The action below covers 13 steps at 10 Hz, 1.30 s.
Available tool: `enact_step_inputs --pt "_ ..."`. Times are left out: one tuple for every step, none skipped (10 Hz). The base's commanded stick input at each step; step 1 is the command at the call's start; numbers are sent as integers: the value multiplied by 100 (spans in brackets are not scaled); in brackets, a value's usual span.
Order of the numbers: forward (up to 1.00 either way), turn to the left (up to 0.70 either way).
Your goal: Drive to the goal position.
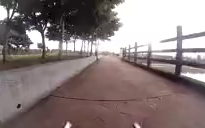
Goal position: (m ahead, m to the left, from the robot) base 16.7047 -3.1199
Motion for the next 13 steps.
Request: enact_step_inputs --pt "70 0" --pt "70 0" --pt "70 0" --pt "70 0" --pt "70 0" --pt "70 0" --pt "70 0" --pt "70 0" --pt "70 0" --pt "70 0" --pt "70 0" --pt "70 0" --pt "70 0"
